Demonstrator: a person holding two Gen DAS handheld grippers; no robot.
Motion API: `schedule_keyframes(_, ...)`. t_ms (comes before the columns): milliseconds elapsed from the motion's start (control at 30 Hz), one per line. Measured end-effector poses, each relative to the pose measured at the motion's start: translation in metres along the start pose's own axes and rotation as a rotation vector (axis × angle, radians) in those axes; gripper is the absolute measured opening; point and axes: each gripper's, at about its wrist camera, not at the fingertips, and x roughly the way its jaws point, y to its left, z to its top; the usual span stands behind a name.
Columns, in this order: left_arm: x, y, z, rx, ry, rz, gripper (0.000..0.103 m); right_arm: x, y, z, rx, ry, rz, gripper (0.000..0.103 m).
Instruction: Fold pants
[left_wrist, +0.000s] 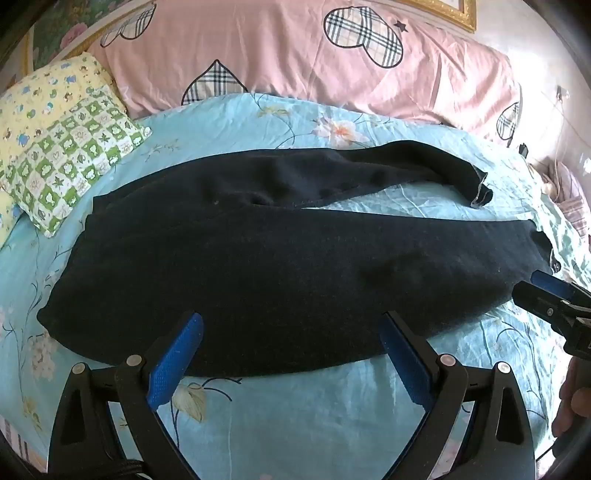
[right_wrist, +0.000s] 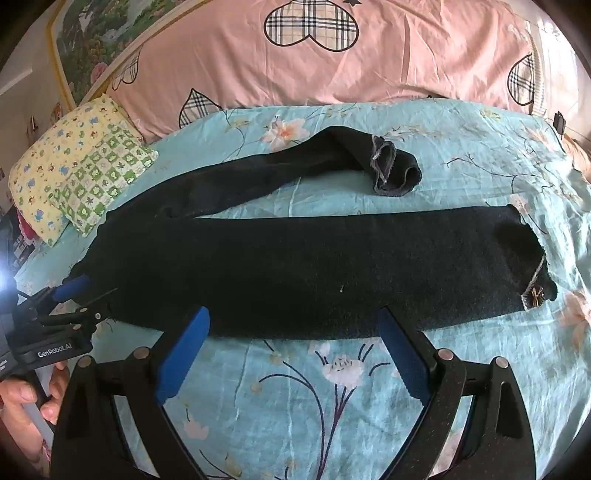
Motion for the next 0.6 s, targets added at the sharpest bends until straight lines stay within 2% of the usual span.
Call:
schedule_keyframes(333,-0.0002,-0.0014,0.0000,0.004,-0.005,-0.009,0.097,0.0013,0.0000,-0.0003,-0.008,-0.001,0.000,0.093)
schedule_keyframes(600,0.0024,0.0008,0.0009,-0.004,0.015,-0.049,0.097,0.0017,0.0023,0.0044,-0.001,-0.014,0.009,0.093)
